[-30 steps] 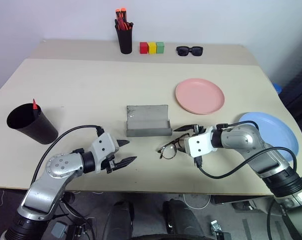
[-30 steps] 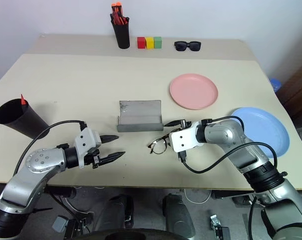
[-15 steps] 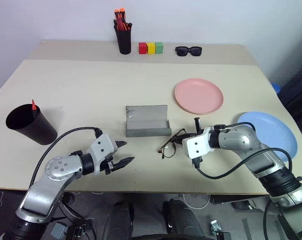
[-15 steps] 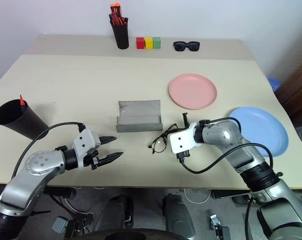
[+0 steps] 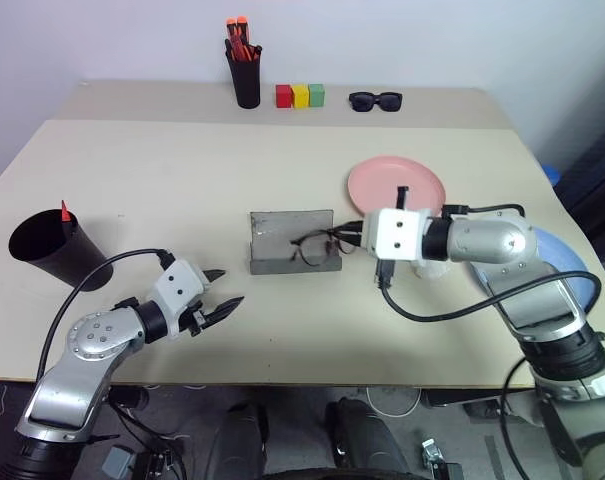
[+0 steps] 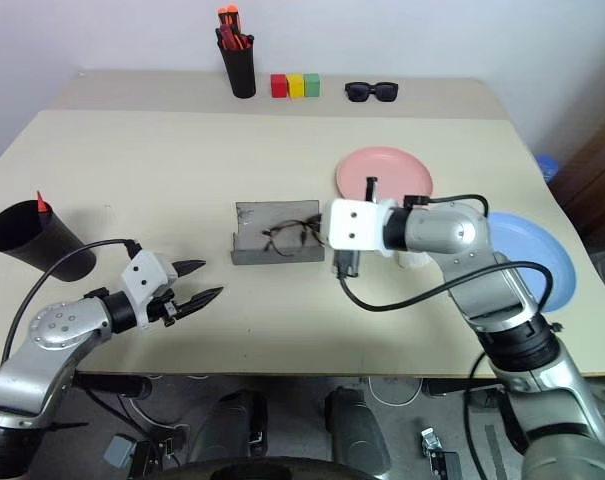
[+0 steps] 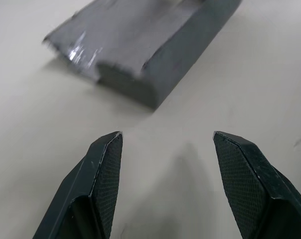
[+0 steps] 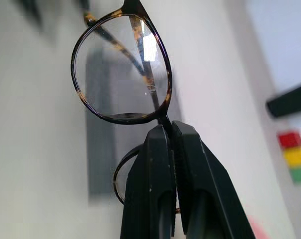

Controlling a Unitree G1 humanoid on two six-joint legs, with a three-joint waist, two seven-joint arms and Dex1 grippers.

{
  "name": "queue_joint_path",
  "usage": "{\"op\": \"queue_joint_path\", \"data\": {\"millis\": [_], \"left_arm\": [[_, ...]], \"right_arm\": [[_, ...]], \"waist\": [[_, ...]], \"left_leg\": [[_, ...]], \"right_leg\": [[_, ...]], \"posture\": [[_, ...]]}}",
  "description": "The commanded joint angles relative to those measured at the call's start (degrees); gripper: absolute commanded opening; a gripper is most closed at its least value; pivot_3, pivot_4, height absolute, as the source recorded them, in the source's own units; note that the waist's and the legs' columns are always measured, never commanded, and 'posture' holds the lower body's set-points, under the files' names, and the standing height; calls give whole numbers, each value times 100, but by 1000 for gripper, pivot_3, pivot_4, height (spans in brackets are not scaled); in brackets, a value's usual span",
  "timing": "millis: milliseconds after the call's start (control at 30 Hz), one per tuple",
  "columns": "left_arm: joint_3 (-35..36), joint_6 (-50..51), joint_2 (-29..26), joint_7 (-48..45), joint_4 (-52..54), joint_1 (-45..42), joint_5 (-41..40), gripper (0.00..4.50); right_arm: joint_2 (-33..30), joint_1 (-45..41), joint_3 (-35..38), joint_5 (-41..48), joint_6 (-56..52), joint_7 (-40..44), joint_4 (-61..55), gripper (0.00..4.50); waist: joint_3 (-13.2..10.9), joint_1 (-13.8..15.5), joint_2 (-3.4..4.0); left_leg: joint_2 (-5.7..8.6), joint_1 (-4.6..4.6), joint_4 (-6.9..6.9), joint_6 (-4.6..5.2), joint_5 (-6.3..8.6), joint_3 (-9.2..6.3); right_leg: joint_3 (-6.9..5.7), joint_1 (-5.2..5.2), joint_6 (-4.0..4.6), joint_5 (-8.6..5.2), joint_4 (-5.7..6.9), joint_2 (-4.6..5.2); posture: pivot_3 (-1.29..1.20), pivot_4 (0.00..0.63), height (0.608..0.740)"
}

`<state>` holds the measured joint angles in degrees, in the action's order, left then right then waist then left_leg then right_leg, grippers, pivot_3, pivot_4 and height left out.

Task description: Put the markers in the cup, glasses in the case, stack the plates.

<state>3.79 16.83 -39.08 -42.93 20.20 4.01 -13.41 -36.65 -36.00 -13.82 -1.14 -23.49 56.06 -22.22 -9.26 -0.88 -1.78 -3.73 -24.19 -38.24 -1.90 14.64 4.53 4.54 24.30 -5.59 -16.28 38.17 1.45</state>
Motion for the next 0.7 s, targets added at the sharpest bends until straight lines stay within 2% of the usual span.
{"op": "queue_joint_path", "data": {"millis": [33,167,300,700], "left_arm": [[317,-310,83,28,23,-50,-142,2955],[486,-344,152,-13,152,13,-359,2955],[605,-68,115,-62,455,196,-645,2955],[564,-59,133,154,622,421,-566,2955]], "right_arm": [[589,-586,-429,-317,-1051,-550,185,24],[1153,-801,-867,-614,-1553,-1019,774,24],[1378,-792,-1084,-774,-1745,-1284,1159,24],[1005,-504,-1322,-1022,-1728,-1211,1226,24]], "waist": [[0,-8,0],[1,10,-2],[0,1,0],[0,-16,0]], "left_leg": [[0,0,-1,0,0,2],[0,-5,1,-1,0,1],[2,-20,0,-1,0,4],[2,-18,1,-1,0,2]], "right_leg": [[1,2,3,0,1,1],[-2,5,4,2,2,0],[-2,19,2,3,1,2],[-3,19,1,3,2,-1]], "posture": [[0,150,722],[0,150,722],[0,150,722],[0,150,722]]}}
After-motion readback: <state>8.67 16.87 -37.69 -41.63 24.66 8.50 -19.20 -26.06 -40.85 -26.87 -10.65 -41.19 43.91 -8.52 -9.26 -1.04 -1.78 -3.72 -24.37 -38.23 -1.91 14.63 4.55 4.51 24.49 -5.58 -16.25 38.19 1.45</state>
